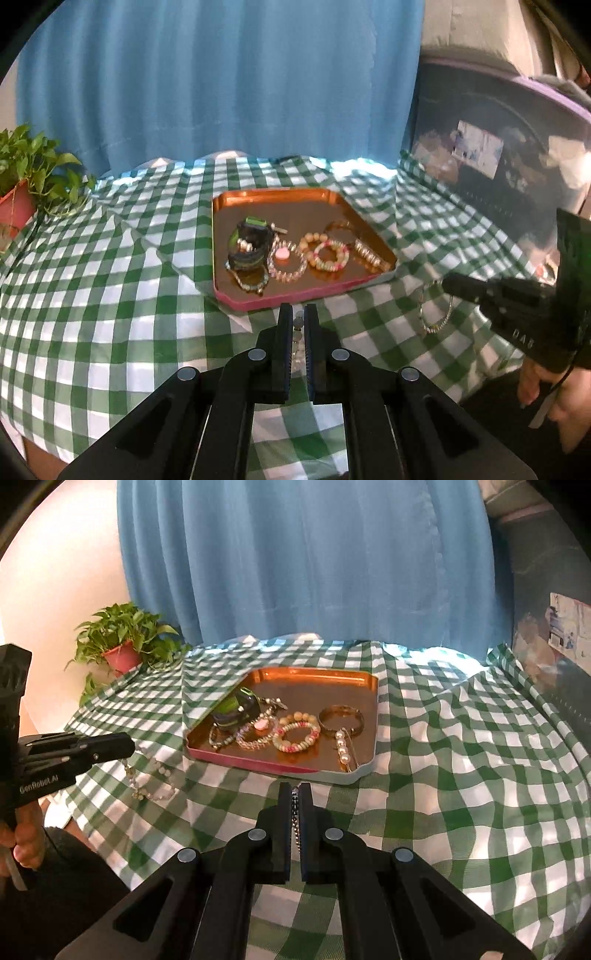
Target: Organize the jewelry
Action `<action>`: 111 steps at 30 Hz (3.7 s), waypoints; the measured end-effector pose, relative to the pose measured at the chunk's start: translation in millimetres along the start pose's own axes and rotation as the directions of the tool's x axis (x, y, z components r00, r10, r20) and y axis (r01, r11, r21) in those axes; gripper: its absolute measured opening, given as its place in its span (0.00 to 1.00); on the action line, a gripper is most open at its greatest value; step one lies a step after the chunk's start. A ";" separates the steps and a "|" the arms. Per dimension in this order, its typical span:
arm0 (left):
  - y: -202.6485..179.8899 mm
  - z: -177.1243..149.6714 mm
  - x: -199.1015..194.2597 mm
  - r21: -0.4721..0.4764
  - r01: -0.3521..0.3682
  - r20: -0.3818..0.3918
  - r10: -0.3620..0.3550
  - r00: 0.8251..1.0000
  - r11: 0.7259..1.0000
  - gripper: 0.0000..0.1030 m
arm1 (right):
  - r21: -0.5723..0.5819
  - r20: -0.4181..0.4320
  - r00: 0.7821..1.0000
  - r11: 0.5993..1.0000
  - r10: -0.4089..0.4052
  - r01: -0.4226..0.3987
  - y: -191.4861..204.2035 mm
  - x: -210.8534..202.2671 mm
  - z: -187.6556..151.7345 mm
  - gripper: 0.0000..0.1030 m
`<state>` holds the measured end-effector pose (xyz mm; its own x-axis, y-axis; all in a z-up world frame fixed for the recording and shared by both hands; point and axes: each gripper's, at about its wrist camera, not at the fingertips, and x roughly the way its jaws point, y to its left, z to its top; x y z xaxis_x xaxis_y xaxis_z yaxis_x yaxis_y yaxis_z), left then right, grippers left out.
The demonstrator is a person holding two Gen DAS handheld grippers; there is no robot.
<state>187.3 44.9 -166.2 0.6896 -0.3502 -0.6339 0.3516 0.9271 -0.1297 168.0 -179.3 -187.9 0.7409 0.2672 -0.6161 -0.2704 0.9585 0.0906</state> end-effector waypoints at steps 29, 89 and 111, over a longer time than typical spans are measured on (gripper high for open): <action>-30.5 106.2 -11.5 0.044 0.053 0.199 -0.061 0.978 0.998 0.06 | -0.060 0.214 0.976 0.998 0.036 -0.024 10.8 -42.0 104.4 0.03; 8.0 74.7 95.2 -0.082 -0.120 -0.092 0.112 0.989 0.989 0.73 | 0.094 -0.090 0.995 0.995 -0.033 0.041 -16.2 92.6 74.1 0.64; -96.4 27.3 -188.3 -0.123 -0.337 -0.041 0.335 0.941 0.933 0.91 | 0.085 -0.054 0.990 0.988 -0.128 0.132 105.6 -150.5 53.2 0.76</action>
<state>40.9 17.8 -13.6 0.7412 -0.0140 -0.6711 0.0176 0.9998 -0.0015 60.6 -113.1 -44.0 0.7349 0.1364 -0.6643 -0.1166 0.9904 0.0745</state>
